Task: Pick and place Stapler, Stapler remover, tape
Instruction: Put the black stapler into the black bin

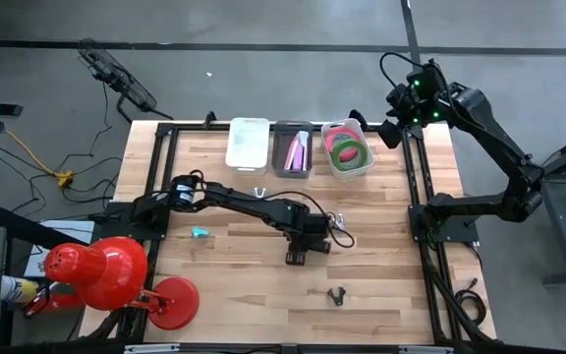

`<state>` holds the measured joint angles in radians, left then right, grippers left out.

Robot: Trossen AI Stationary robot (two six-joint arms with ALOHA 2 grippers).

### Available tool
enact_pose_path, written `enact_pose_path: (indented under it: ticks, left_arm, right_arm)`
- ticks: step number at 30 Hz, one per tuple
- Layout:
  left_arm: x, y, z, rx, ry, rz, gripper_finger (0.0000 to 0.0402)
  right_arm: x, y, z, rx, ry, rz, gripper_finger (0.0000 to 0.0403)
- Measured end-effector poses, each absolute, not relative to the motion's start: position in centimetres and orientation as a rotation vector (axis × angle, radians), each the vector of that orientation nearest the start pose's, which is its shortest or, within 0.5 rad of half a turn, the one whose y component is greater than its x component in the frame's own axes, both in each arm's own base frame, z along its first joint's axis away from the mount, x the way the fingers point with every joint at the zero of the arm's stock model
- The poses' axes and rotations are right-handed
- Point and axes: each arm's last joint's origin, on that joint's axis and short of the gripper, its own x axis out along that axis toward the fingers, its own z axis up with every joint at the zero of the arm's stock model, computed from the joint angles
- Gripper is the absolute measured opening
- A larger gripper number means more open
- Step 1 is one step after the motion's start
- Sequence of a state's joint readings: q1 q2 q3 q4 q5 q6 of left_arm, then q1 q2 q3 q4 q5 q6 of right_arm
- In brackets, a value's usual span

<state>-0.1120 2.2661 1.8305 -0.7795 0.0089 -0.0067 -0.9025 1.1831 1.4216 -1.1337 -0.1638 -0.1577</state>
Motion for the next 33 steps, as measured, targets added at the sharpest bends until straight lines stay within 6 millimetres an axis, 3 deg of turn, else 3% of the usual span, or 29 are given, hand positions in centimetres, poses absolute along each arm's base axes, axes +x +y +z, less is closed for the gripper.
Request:
enact_pose_path:
  ticks: [10,22,33]
  left_arm:
    - [46.6,-4.8,17.0,0.058,1.246,-0.08,0.0109]
    - [46.5,-0.5,19.7,0.068,1.322,0.068,0.0109]
    - [46.8,3.0,25.1,0.082,1.255,0.153,0.0109]
  right_arm:
    - [13.0,-15.7,38.8,0.326,0.842,-0.619,0.0304]
    - [12.9,-15.6,38.8,0.325,0.856,-0.608,0.0304]
    - [12.9,-15.5,38.7,0.308,0.868,-0.596,0.0304]
